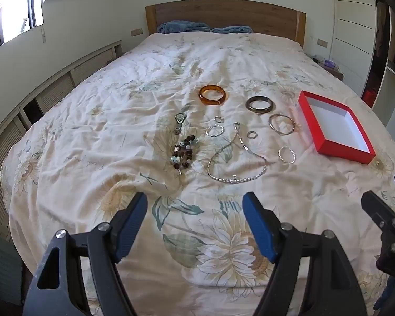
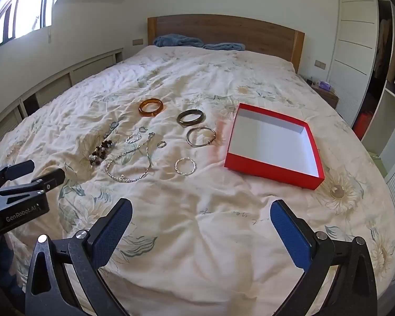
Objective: Organize jewelry
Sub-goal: 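Move both tools toward the jewelry on the bed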
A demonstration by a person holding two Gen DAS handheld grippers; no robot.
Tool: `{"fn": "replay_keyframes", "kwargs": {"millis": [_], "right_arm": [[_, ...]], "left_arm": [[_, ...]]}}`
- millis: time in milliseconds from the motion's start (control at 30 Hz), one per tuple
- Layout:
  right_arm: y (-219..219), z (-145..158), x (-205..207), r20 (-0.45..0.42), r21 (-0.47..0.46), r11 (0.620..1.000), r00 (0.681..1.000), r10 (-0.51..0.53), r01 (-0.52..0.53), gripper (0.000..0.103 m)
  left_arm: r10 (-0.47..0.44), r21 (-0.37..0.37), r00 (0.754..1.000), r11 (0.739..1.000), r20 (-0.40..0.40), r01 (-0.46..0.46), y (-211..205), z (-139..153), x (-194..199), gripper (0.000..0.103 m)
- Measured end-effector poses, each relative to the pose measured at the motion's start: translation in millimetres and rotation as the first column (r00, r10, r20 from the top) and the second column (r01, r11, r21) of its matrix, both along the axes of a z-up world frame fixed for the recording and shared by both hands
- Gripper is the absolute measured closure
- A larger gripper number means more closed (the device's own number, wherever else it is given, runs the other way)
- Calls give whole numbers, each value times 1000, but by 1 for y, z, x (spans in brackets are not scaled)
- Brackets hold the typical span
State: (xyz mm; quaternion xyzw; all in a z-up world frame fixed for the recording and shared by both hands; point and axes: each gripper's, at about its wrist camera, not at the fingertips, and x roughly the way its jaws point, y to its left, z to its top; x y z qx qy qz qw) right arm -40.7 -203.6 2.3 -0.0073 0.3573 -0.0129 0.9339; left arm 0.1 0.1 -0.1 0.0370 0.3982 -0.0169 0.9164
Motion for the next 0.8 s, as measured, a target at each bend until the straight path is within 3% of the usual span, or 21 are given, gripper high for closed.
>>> {"fn": "replay_keyframes", "kwargs": {"millis": [800], "right_arm": [[2, -4, 4, -24, 17, 1000, 1000, 17, -17, 0]], "left_arm": [[2, 1, 1000, 1000, -13, -2, 2, -15, -5, 30]]}}
